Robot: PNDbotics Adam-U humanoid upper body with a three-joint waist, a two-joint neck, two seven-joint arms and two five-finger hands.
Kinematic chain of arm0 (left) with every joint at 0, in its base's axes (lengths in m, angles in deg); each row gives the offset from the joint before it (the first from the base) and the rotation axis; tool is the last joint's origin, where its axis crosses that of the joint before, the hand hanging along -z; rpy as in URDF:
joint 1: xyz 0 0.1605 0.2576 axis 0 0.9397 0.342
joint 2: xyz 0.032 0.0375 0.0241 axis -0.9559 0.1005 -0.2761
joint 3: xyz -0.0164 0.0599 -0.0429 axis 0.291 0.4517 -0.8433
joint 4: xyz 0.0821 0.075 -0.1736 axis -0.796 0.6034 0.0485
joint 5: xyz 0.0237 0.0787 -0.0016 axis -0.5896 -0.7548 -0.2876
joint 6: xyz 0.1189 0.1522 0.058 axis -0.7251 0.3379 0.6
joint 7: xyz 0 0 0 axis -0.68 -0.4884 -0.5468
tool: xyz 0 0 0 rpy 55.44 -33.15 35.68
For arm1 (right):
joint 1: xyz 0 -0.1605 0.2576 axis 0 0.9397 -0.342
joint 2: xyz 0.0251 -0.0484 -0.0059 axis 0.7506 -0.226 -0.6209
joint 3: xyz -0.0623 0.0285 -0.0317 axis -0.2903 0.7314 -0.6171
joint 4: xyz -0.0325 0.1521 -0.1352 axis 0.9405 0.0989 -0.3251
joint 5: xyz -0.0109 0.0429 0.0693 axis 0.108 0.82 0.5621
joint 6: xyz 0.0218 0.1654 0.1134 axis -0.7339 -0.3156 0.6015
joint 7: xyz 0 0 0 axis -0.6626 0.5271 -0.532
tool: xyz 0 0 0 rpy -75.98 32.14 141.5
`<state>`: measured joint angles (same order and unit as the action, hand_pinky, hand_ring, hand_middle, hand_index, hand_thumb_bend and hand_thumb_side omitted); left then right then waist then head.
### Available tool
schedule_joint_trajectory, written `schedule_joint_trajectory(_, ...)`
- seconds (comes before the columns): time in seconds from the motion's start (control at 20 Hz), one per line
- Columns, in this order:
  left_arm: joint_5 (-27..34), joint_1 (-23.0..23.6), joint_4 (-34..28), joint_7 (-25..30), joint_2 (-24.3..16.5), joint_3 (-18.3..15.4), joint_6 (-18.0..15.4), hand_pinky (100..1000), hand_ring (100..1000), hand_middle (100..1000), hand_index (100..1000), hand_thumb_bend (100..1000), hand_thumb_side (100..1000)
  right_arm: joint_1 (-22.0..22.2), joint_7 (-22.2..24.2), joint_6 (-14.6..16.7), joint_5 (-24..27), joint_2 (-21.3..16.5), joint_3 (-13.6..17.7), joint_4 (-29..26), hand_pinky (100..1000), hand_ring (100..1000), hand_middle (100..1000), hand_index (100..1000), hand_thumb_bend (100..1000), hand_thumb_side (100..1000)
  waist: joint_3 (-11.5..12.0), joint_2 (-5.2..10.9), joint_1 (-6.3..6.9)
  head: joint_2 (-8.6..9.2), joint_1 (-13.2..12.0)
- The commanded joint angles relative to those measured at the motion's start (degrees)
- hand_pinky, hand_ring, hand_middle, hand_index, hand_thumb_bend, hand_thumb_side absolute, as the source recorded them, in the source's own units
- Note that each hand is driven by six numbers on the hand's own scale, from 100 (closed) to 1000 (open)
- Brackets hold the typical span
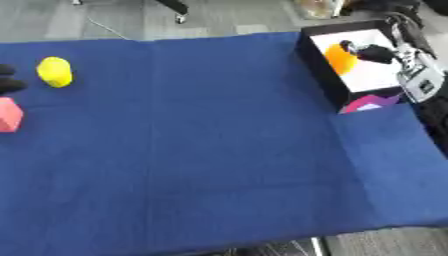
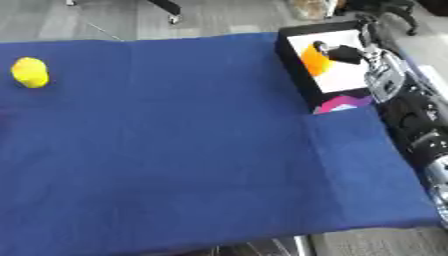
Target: Pick up the objects with one hand, pass them to the other hand, and then place them into the box on the other side of the table.
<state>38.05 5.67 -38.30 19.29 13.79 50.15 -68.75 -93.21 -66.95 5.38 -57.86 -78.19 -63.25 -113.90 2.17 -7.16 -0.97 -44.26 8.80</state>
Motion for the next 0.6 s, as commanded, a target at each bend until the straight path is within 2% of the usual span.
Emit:
schedule_joint_trajectory(0.05, -0.33, -0.28, -0.56, -0.06, -1.04, -0.66, 0.06, 783, 645, 645, 817, 432, 809, -0.80, 2.46, 2.96, 1.39, -3.05, 1.14, -1.48, 940, 935, 951, 997, 492, 554, -0.17, 1.32, -0.12, 0.14, -0.47)
schedule_joint_trajectory(0.15, -0.90, -0.20, 0.08, -0.74, -1.18, -1.32, 0.27, 781, 647, 646, 816, 438, 801, -1.85, 1.80, 4.80, 2.71, -2.59, 0.93, -3.19, 929, 917, 927, 985, 438, 496, -1.20, 1.73, -0.39, 0.14, -2.38)
schedule_joint_trajectory(0.25, -1.52, -0.49, 0.63, -1.44, -1.26, -1.69, 0.31, 780, 648, 649, 815, 447, 791, -0.67, 0.08, 6.80, 4.58, -1.66, 0.48, -6.14, 919, 907, 902, 970, 384, 452, -1.77, 1.84, -0.52, 0.14, -4.26)
schedule_joint_trajectory(0.35, -2.20, -0.95, 1.16, -2.11, -1.22, -1.99, 0.34, 780, 651, 652, 814, 449, 781, 1.93, -1.86, 8.80, 6.56, 0.16, 0.60, -9.32, 912, 897, 885, 961, 328, 426, -2.16, 1.85, -0.56, 0.14, -6.51)
schedule_joint_trajectory(0.6, -3.67, -1.55, 2.56, -3.88, -0.83, -2.58, 0.46, 777, 652, 656, 810, 451, 764, 9.62, -6.69, 13.65, 11.40, 6.56, -0.16, -17.19, 897, 874, 850, 939, 255, 412, -3.09, 1.63, -0.31, 0.14, -11.77)
